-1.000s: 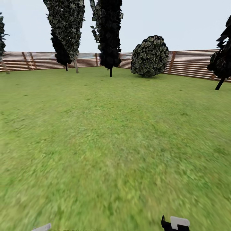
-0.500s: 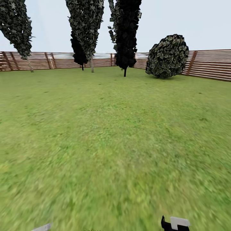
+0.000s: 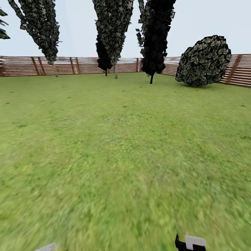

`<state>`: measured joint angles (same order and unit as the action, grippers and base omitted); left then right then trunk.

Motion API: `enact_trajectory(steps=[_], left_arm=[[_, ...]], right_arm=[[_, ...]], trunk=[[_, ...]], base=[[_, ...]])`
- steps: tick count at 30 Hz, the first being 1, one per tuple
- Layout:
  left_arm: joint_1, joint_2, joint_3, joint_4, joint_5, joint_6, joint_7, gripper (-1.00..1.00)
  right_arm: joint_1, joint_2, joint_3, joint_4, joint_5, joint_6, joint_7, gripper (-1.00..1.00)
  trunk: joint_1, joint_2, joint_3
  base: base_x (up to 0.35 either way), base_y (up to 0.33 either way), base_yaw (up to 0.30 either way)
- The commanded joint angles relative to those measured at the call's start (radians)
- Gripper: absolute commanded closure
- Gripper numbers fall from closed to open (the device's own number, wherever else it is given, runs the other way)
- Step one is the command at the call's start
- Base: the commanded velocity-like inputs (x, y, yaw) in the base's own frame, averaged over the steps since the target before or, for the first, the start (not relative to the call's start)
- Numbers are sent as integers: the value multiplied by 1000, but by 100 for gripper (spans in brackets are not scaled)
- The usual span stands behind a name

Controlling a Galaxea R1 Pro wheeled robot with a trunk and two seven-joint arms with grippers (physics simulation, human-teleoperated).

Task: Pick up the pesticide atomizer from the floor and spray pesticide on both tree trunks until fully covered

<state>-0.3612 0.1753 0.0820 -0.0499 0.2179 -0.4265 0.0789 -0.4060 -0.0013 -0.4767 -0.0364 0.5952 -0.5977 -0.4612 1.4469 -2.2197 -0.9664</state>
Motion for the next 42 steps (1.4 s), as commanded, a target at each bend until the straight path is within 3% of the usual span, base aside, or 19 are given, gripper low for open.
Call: enact_trajectory(steps=[1, 25, 42], left_arm=[[-1, 0, 7, 1, -4, -3, -1, 100], [-1, -3, 5, 1, -11, -2, -2, 100], [-1, -3, 5, 2, -3, -1, -1, 100]], right_arm=[[-1, 0, -7, 1, 11, -2, -5, -100], [-1, 1, -7, 2, 11, -2, -5, -100], [-1, 1, -7, 3, 12, -2, -5, -100]], trunk=[[0, 0, -1], [0, 0, -1], [0, 0, -1]], base=[[0, 0, 283], [5, 0, 283], [296, 150, 283]])
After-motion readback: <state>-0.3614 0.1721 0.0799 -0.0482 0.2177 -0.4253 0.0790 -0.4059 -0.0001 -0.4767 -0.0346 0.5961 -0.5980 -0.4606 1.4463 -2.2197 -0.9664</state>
